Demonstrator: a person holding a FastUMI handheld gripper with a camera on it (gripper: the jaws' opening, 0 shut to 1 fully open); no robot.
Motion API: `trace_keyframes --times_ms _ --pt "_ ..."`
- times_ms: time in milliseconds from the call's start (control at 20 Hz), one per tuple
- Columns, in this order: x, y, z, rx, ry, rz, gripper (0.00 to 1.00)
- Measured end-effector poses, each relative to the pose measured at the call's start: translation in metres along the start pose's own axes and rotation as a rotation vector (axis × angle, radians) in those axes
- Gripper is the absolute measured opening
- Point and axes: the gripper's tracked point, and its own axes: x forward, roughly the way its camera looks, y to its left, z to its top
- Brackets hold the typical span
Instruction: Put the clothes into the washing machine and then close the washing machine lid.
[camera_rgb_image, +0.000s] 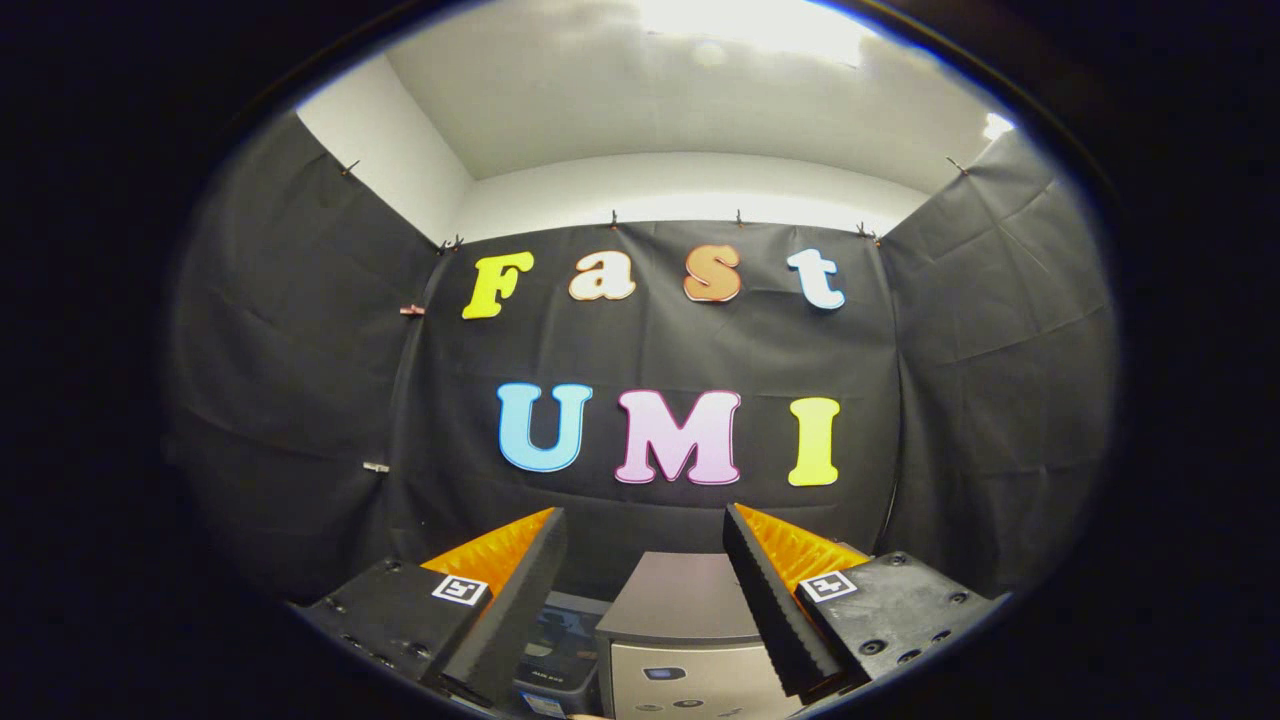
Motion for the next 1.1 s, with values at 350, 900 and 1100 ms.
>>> trace_keyframes --times_ms 350,900,1100 --pt "-0.006 -0.007 0.003 -0.002 -0.01 -0.01 0.97" --pt "-0.012 -0.005 0.011 -0.008 -0.03 0.004 0.97" --pt "-0.012 -0.005 0.01 -0.014 -0.025 0.009 0.97"
